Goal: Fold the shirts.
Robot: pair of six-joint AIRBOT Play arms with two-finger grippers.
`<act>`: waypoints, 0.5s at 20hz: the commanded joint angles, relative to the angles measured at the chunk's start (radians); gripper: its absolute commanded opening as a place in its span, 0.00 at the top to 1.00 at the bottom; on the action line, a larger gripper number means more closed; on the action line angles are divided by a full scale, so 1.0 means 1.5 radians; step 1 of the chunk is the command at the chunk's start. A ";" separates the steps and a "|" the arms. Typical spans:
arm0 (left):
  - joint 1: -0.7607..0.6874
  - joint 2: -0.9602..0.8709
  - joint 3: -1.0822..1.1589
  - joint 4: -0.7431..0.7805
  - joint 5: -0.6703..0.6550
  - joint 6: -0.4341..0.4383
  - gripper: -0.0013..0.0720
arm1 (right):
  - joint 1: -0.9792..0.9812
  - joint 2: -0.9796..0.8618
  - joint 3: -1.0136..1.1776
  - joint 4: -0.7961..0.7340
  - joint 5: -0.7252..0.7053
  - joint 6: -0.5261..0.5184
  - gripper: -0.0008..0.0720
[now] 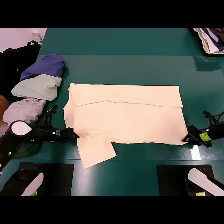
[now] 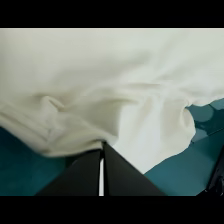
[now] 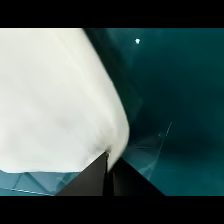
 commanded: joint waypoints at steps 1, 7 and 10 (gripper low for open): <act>0.000 0.019 0.025 0.065 -0.083 -0.009 0.96 | 0.039 0.017 0.014 -0.074 0.073 -0.009 0.97; 0.000 0.215 0.049 0.076 -0.297 -0.132 0.96 | 0.049 0.233 0.026 -0.145 0.165 -0.009 0.97; 0.000 0.223 0.122 0.094 -0.259 -0.144 0.96 | 0.065 0.282 0.088 -0.139 0.145 0.019 0.97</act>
